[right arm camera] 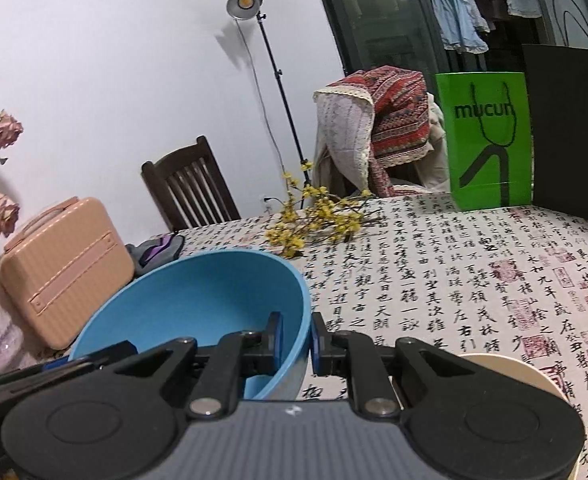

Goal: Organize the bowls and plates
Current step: 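Carry the blue bowl across the table toward the pink vase with both tools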

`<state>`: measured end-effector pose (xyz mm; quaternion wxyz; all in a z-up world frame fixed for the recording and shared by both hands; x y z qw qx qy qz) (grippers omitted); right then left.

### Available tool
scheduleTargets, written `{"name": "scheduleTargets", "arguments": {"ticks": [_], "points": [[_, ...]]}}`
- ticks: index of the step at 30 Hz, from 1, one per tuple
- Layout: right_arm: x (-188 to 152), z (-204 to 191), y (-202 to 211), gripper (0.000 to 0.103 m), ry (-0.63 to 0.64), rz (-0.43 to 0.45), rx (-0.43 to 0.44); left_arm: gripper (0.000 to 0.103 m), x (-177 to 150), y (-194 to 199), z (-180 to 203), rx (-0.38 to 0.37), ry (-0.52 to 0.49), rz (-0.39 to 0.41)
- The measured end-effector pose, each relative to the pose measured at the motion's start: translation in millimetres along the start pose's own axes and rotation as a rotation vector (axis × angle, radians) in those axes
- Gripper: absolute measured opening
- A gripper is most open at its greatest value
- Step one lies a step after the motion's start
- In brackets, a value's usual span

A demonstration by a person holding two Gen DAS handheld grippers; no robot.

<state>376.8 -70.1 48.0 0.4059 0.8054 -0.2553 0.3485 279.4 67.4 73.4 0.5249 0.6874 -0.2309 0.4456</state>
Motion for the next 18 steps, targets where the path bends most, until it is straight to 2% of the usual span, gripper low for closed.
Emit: {"name": "scheduleTargets", "arguments": {"ticks": [18], "points": [[-16, -51, 4, 0.014, 0.053, -0.026, 0.093, 0.024, -11, 26, -46, 0.086, 0.063, 0.009]]}}
Point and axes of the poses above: each gripper's, at about its wrist camera, not at the fingertips, and y roughly against the way its jaws point, z to its right, x to its top, the point moved 5 cm from there along -y, roughly the way its jaws point, and after that the axes turned 9 degrees about -y, right-handed, at the moved point
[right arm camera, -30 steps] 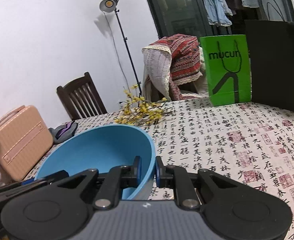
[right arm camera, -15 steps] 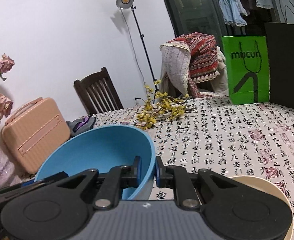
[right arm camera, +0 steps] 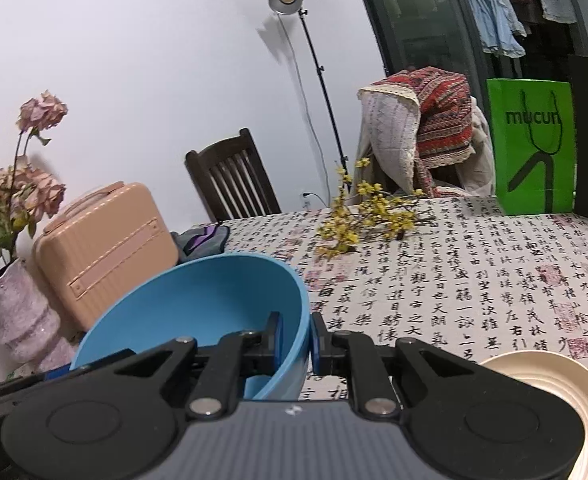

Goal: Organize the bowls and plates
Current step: 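Carry the blue bowl across the table toward the pink vase with both tools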

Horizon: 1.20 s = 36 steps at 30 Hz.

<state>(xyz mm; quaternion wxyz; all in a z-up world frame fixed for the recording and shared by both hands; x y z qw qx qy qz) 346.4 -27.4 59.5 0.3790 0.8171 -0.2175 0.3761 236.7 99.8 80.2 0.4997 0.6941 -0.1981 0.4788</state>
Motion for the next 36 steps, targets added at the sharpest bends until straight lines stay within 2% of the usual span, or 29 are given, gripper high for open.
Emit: {"name": "scheduleTargets", "arguments": {"ticks": [15, 36], "points": [[-19, -44, -5, 0.014, 0.074, -0.022, 0.092, 0.025, -7, 22, -40, 0.085, -0.008, 0.037], [-46, -107, -26, 0.014, 0.117, -0.061, 0.165, 0.025, -25, 22, -110, 0.131, 0.099, 0.049]]}}
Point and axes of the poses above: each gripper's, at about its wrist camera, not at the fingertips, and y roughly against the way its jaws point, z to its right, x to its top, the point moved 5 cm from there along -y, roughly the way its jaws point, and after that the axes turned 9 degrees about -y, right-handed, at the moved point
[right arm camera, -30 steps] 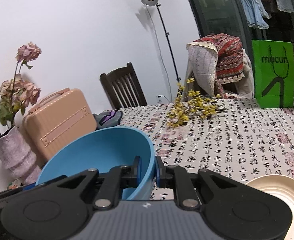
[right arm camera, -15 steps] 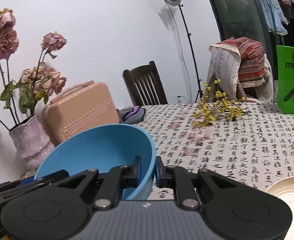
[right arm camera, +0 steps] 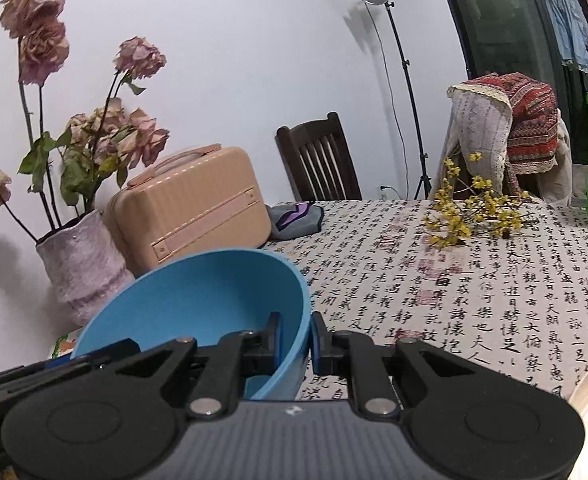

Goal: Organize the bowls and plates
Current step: 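Carry the blue bowl across the table toward the pink vase with both tools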

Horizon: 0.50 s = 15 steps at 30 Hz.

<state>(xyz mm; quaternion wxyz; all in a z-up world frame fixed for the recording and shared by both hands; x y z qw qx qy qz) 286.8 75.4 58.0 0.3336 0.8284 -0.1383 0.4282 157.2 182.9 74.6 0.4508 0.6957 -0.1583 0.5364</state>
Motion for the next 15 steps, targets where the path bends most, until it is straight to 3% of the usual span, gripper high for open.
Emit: {"name": "scheduleTargets", "arguments": {"ticks": [15], "points": [[-19, -20, -35, 0.014, 0.025, -0.042, -0.001, 0.025, -16, -24, -28, 0.022, 0.034, -0.033]]}}
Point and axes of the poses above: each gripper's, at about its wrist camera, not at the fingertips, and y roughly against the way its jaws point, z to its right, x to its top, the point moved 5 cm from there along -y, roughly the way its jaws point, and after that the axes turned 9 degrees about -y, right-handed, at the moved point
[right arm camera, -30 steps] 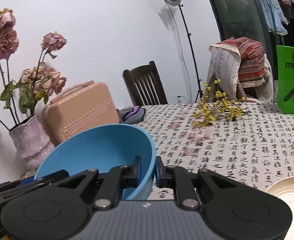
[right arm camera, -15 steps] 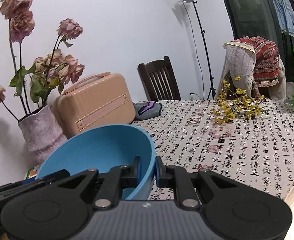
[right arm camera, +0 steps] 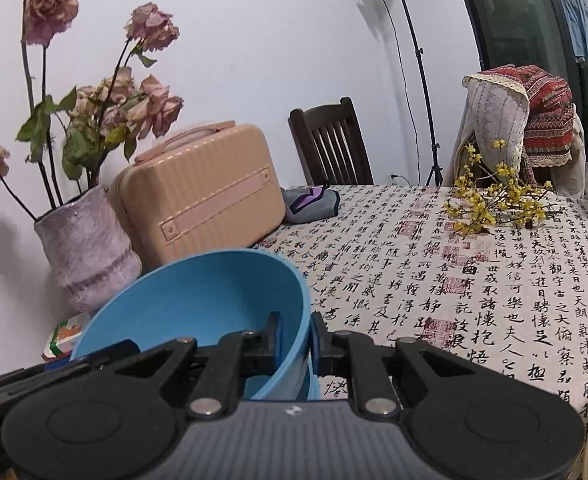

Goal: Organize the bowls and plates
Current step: 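Carry the blue bowl across the table toward the pink vase with both tools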

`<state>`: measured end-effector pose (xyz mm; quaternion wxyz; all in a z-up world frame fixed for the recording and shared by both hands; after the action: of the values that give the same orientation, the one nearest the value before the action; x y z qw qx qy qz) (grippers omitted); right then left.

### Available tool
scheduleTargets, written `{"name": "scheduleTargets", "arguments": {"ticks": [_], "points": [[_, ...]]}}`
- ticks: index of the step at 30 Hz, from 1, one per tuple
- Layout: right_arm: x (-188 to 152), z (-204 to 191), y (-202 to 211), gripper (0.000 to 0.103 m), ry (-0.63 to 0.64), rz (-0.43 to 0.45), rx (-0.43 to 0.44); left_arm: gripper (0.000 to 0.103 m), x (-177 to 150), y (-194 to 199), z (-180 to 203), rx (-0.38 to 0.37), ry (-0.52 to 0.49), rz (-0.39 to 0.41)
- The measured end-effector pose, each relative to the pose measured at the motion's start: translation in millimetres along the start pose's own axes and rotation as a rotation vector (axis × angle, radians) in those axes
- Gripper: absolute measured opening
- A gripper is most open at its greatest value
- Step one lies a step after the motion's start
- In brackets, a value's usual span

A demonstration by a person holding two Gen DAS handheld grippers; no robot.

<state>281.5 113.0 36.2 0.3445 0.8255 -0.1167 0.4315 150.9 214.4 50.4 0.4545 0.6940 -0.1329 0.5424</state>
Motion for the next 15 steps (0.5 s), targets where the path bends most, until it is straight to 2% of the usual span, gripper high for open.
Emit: {"name": "scheduleTargets", "arguments": {"ticks": [15], "points": [[-27, -5, -25, 0.014, 0.127, 0.007, -0.052, 0.025, -25, -33, -3, 0.019, -0.046, -0.055]]}}
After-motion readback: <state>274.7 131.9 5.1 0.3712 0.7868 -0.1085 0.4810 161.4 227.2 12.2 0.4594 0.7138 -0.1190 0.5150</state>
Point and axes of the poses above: each gripper's, at about its wrist camera, not at the fingertips, and y roughly against the way its jaws point, z to its right, x to its top, the point moved 5 cm from there along -y, roughly the way its jaws point, and after that the axes turned 9 degrees about -y, right-handed, at the moved point
